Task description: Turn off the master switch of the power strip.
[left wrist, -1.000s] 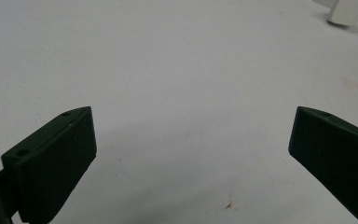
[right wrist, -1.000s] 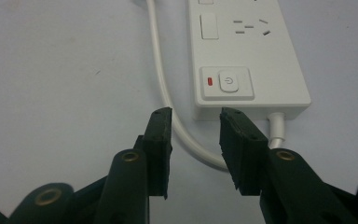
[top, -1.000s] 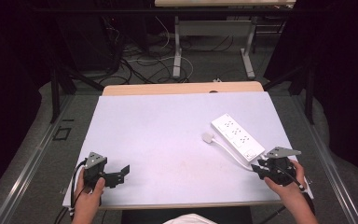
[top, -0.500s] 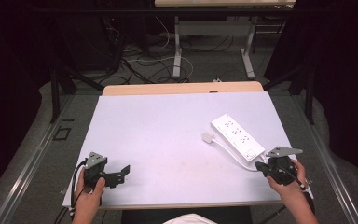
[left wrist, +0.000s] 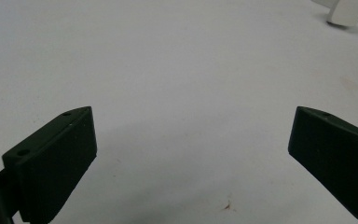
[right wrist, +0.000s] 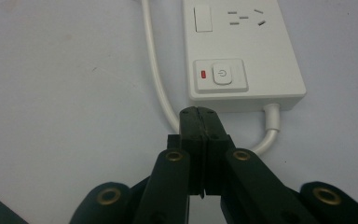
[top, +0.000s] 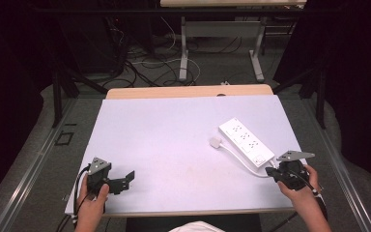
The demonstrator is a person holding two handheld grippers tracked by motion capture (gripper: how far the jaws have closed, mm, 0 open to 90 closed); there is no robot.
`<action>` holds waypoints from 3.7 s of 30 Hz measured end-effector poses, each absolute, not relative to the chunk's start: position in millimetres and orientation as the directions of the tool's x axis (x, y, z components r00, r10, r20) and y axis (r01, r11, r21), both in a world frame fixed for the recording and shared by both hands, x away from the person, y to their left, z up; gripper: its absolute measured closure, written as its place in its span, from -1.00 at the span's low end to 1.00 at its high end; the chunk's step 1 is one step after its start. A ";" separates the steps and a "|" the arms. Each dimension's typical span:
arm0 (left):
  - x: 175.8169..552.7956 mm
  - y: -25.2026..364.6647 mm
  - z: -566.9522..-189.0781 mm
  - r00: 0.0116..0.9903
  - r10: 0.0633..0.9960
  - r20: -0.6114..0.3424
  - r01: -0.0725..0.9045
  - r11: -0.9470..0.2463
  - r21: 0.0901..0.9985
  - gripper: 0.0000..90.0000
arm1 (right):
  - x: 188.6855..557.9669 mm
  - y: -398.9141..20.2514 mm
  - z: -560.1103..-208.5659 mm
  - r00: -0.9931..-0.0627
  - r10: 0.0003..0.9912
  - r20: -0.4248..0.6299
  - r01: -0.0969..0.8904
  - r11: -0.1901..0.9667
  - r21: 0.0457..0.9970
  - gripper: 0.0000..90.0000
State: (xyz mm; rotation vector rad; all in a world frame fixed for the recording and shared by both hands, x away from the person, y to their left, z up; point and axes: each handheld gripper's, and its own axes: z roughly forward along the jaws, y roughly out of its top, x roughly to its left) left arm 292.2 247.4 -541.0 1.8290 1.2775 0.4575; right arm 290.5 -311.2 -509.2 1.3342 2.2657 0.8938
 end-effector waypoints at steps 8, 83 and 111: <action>292.0 247.5 -541.1 0.413 0.897 -0.159 0.588 -0.129 0.799 -0.97 | 296.0 -310.3 -505.4 -0.489 0.872 0.012 0.644 0.352 0.680 1.00; 290.5 248.9 -541.0 0.410 0.899 -0.155 0.589 -0.131 0.797 -0.97 | 355.4 -300.7 -520.8 -0.458 0.889 0.017 0.689 0.342 0.639 1.00; 290.4 248.3 -541.5 0.413 0.898 -0.152 0.590 -0.137 0.795 -0.97 | 354.6 -302.9 -526.0 -0.456 0.890 0.035 0.688 0.327 0.648 1.00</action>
